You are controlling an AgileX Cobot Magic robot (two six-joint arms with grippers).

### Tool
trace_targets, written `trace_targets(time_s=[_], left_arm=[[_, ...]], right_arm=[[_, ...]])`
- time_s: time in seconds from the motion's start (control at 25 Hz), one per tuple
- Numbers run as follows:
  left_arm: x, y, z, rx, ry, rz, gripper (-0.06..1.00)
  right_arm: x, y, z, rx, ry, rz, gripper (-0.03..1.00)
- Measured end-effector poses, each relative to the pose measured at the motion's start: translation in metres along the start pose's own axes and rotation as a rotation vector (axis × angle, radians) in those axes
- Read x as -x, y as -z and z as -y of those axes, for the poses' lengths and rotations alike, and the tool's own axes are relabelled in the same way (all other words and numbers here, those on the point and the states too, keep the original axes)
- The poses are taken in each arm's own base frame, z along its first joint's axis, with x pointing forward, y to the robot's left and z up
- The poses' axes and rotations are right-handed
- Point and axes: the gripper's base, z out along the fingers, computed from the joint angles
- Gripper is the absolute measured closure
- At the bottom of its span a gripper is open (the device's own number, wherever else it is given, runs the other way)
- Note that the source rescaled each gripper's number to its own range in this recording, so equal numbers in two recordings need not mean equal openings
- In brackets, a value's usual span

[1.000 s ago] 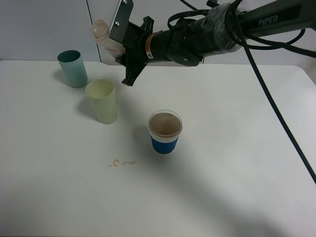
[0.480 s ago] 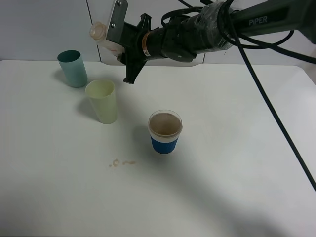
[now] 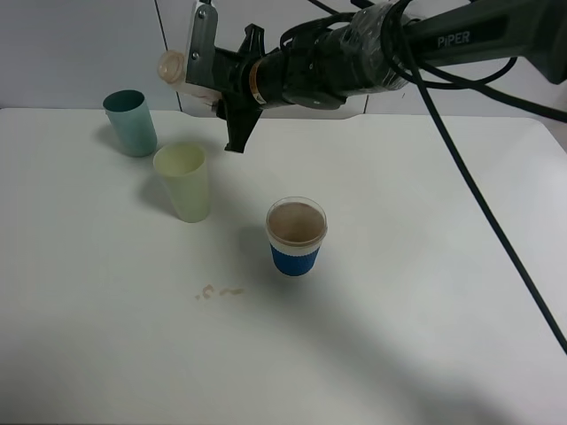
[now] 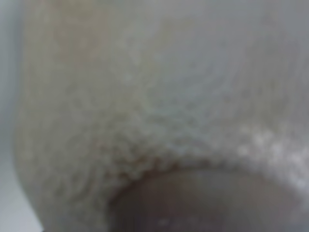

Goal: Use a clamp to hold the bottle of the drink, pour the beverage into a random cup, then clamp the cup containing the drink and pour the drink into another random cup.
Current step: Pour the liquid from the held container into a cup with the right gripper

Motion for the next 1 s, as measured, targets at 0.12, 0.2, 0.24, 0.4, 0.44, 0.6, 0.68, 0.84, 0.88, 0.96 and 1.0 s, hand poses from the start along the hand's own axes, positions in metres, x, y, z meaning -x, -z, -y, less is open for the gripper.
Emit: trace_targets(time_s=[0.12,0.2,0.24,0.4,0.44,0.6,0.68,0.84,0.88,0.96,1.0], left_arm=[[0.0000,0.0000,0.0000,0.000,0.000,0.000,0.19],[0.0000,0.0000,0.0000,0.000,0.000,0.000,0.19],[0.0000,0.0000,0.0000,0.000,0.000,0.000,0.19],[0.0000,0.0000,0.0000,0.000,0.000,0.000,0.19],[0.0000,0.0000,0.0000,0.000,0.000,0.000,0.19],[0.0000,0.0000,0.0000,0.000,0.000,0.000,0.19],[0.0000,0.0000,0.0000,0.000,0.000,0.000,0.19],[0.0000,0.0000,0.0000,0.000,0.000,0.000,0.19],[0.0000,0.0000,0.0000,0.000,0.000,0.000,0.19],[0.0000,0.0000,0.0000,0.000,0.000,0.000,0.19],[0.0000,0.0000,0.0000,0.000,0.000,0.000,0.19]], right_arm=[[0.0022,-0.0014,-0.0037,0.008,0.012,0.002,0.97],[0.0022,-0.0014,-0.0037,0.009,0.038,0.002,0.97],[0.0021,-0.0014,-0.0038,0.009,0.050,0.002,0.97],[0.0009,-0.0022,-0.0049,0.013,0.084,-0.005,0.97],[0.0010,-0.0022,-0.0051,0.014,0.092,-0.008,0.97],[0.0000,-0.0022,-0.0051,0.015,0.130,-0.018,0.97],[0.0000,-0.0022,-0.0051,0.015,0.145,-0.018,0.97],[0.0000,-0.0022,-0.0051,0.016,0.173,-0.018,0.97],[0.0000,-0.0022,-0.0052,0.016,0.187,-0.018,0.97],[0.0000,-0.0022,-0.0052,0.016,0.202,-0.018,0.97],[0.0000,-0.0022,-0.0052,0.016,0.210,-0.018,0.97]])
